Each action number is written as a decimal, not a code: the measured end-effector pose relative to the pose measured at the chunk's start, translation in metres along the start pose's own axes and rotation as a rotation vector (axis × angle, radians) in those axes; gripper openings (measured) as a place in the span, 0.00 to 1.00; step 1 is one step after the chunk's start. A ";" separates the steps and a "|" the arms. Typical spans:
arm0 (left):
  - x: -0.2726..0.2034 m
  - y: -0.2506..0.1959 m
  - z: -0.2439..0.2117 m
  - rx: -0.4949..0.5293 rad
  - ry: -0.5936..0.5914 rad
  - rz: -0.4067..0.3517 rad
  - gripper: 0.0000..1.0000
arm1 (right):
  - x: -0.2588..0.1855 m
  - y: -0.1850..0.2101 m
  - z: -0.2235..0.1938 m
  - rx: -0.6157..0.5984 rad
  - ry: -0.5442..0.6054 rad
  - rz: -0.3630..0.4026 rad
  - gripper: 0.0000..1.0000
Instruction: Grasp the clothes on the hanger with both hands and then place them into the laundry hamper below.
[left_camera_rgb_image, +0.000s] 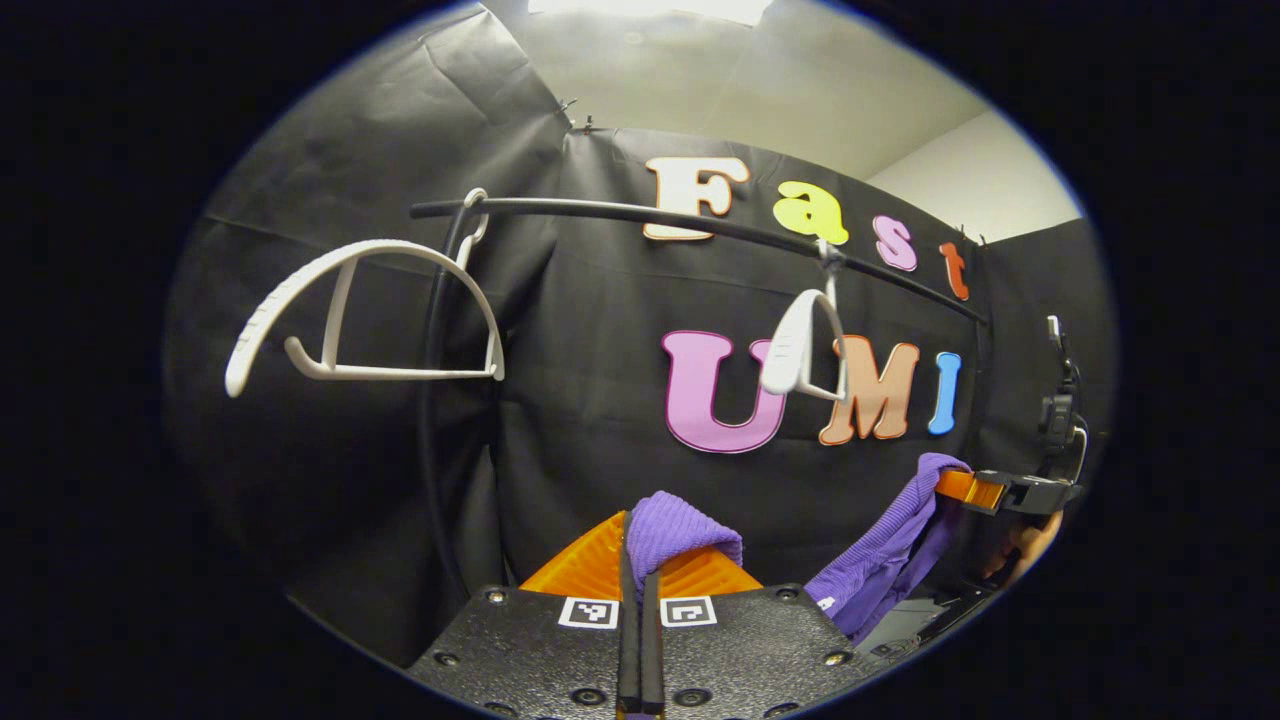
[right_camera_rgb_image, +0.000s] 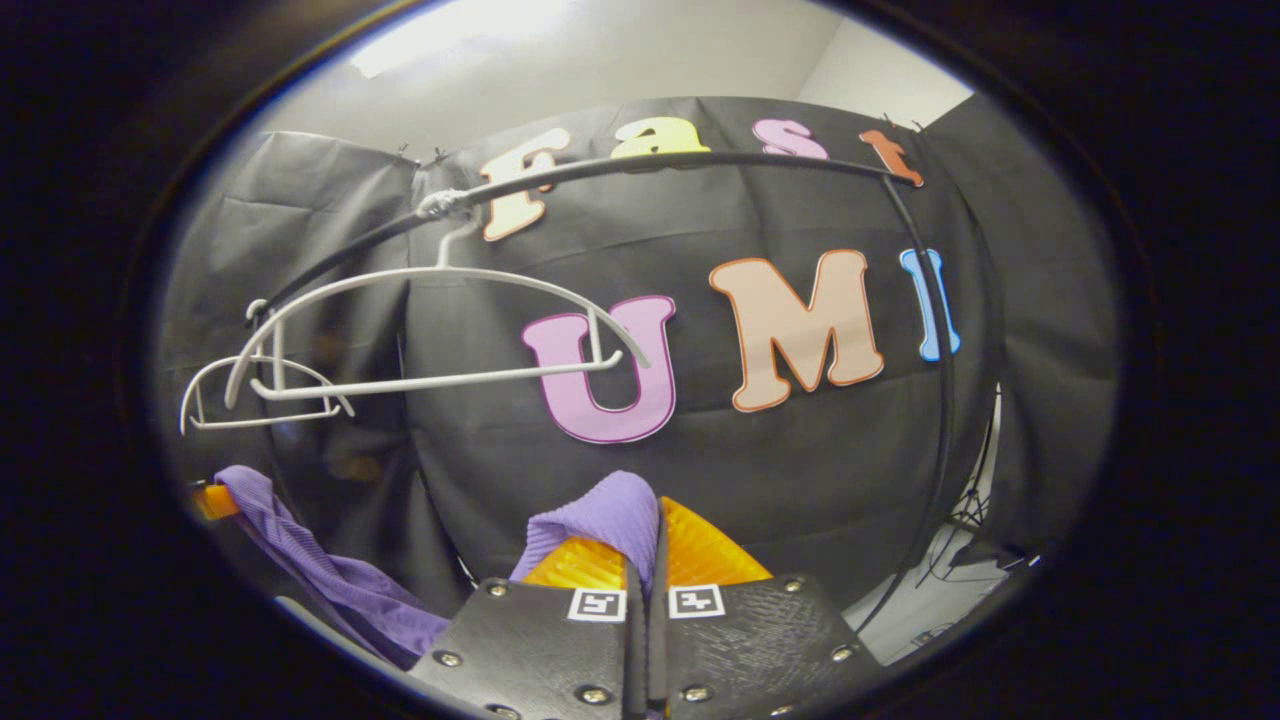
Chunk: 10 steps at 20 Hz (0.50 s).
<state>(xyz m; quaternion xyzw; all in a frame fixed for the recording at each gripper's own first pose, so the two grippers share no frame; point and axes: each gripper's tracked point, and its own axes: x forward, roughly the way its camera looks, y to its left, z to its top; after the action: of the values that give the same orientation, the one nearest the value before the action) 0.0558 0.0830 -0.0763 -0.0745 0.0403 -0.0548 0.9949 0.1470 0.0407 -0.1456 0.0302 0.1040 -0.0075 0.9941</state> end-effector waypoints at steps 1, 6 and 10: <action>-0.005 -0.006 0.001 0.003 -0.003 -0.011 0.01 | -0.011 0.002 0.004 -0.005 -0.007 0.001 0.01; -0.015 -0.042 0.011 0.015 -0.031 -0.071 0.01 | -0.054 0.022 0.019 -0.010 -0.035 0.037 0.01; -0.012 -0.078 0.007 0.012 -0.033 -0.117 0.01 | -0.071 0.035 0.028 -0.019 -0.069 0.079 0.01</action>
<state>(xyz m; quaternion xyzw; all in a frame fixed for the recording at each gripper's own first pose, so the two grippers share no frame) 0.0368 0.0090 -0.0571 -0.0718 0.0193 -0.1119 0.9909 0.0843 0.0748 -0.1014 0.0244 0.0685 0.0316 0.9969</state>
